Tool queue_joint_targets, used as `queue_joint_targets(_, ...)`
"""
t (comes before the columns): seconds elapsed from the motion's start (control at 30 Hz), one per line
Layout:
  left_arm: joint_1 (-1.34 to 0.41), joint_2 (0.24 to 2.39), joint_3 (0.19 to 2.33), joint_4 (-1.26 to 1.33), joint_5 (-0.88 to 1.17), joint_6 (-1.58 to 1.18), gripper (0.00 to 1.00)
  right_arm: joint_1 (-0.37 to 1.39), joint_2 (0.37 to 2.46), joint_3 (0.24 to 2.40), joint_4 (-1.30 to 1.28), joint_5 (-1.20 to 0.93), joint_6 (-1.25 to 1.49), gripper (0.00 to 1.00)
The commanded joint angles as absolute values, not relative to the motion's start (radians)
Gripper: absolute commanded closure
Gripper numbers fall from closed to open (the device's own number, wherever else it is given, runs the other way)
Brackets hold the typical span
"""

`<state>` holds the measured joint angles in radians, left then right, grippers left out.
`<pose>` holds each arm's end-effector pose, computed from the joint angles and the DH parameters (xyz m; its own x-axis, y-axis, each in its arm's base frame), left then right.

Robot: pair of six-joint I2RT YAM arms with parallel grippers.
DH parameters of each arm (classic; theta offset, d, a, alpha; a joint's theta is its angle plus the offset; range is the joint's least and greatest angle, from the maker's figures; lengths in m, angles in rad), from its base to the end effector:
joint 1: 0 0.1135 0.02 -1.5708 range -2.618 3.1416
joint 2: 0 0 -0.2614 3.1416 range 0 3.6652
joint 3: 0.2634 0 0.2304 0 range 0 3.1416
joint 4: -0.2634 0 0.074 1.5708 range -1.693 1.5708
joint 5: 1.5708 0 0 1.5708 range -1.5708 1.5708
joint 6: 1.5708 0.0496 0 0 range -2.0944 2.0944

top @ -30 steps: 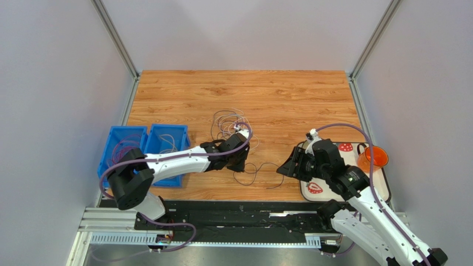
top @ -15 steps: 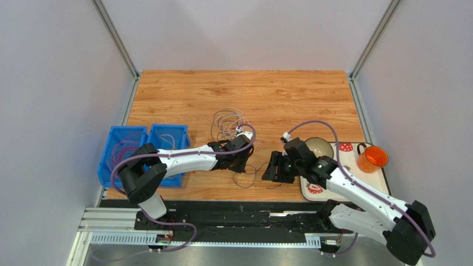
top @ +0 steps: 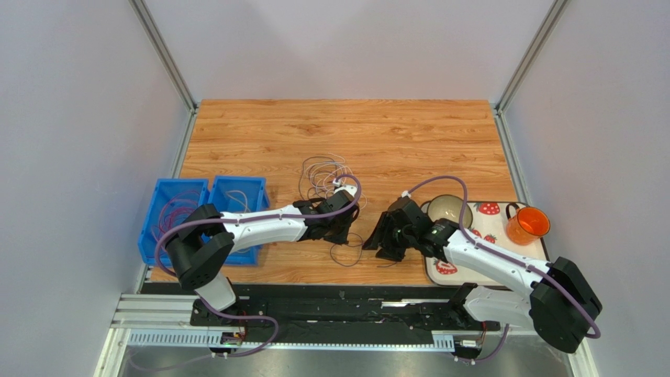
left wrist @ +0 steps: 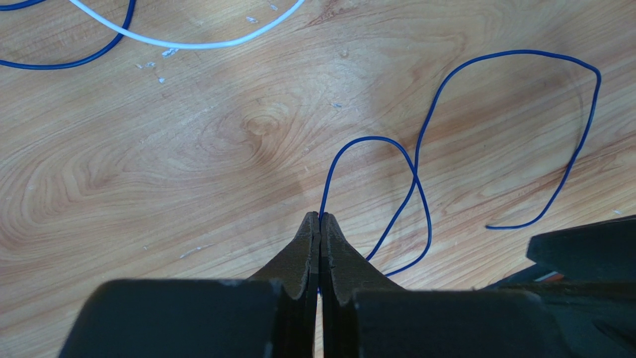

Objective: Untangle the cables
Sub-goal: Pick up the cable at the center of the board.

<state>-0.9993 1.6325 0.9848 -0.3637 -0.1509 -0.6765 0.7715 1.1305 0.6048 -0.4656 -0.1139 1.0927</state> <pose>0.1767 -0.2609 0.1837 -0.8511 0.1791 -0.4936 0.3278 0.9156 -0.2329 0.1385 0.1425 0.1871 -0.9306 0.3254 -0.1675 0.1934 0.8257 0.5300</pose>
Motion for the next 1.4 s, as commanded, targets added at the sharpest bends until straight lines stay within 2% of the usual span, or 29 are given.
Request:
queue_joint_targets(0.0,-1.005,1.586,1.0,-0.345,-0.138,-0.69,1.0,0.778,1.166,0.604,-0.354,-0.097,1.242,0.48)
queue_joint_targets(0.8,-1.005,1.563,0.983,-0.347,-0.127,-0.689,1.0,0.782,1.388,0.664,-0.267,-0.055,1.272,0.56)
queue_joint_targets(0.9,-1.005,1.56,0.982,-0.347,-0.127,-0.69,1.0,0.784,1.405,0.675,-0.267,-0.052,1.262,0.61)
queue_joint_targets(1.03,-1.005,1.554,0.977,-0.348,-0.13,-0.689,1.0,0.784,1.419,0.683,-0.267,-0.051,1.253,0.8)
queue_joint_targets(1.13,-1.005,1.545,0.973,-0.35,-0.13,-0.693,1.0,0.785,1.41,0.689,-0.275,-0.048,1.249,0.98)
queue_joint_targets(1.17,-1.005,1.534,0.971,-0.351,-0.132,-0.693,0.97,0.787,1.408,0.692,-0.279,-0.048,1.243,1.0)
queue_joint_targets(1.2,-1.005,1.525,0.971,-0.362,-0.14,-0.695,0.78,0.788,1.402,0.696,-0.296,-0.041,1.238,1.0)
queue_joint_targets(1.27,-1.005,1.482,0.973,-0.379,-0.152,-0.692,0.58,0.792,1.375,0.719,-0.327,-0.031,1.212,1.0)
queue_joint_targets(1.3,-1.005,1.464,0.973,-0.399,-0.172,-0.69,0.38,0.793,1.364,0.73,-0.356,-0.02,1.203,1.0)
queue_joint_targets(1.37,-1.005,1.389,0.983,-0.432,-0.201,-0.686,0.29,0.793,1.324,0.765,-0.383,-0.012,1.16,1.0)
